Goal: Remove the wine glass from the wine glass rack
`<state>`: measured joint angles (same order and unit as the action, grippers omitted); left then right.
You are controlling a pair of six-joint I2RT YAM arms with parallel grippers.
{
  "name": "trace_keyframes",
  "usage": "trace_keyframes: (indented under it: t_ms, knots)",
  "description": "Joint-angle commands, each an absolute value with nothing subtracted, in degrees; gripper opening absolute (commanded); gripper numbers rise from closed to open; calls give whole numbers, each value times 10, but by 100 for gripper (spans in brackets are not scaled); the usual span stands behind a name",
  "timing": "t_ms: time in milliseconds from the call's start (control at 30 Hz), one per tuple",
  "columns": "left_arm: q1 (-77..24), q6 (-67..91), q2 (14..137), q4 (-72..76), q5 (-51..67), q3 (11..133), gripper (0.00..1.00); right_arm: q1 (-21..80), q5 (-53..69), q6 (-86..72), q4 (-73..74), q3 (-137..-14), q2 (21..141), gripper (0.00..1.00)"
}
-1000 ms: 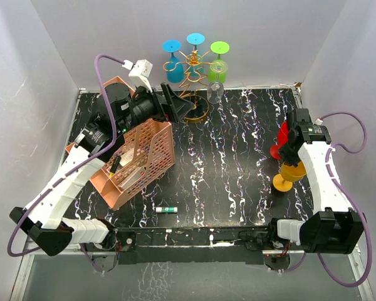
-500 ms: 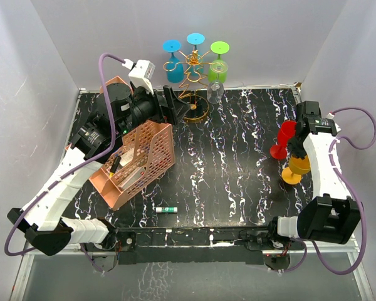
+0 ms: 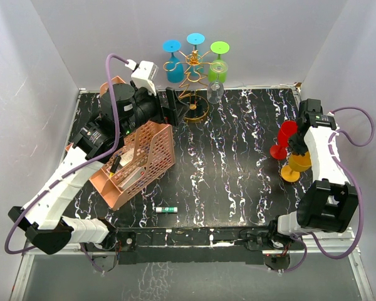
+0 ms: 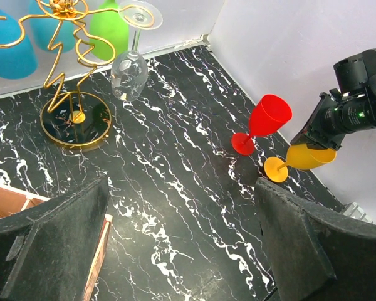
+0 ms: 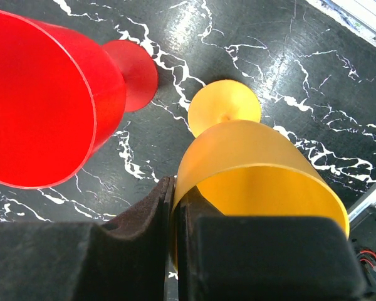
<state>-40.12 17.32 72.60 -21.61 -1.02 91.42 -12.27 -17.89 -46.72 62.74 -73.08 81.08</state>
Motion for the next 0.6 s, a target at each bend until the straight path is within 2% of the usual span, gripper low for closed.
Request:
trace_keyframes:
  t_ms: [0,567]
  knots:
    - [-406,156,719,-217,-26,938,97,-135,-170,-463,592,-746,813,8]
    - [-407,155,700,-216,-35,928,97,-144,-176,-452,580,-727,827,9]
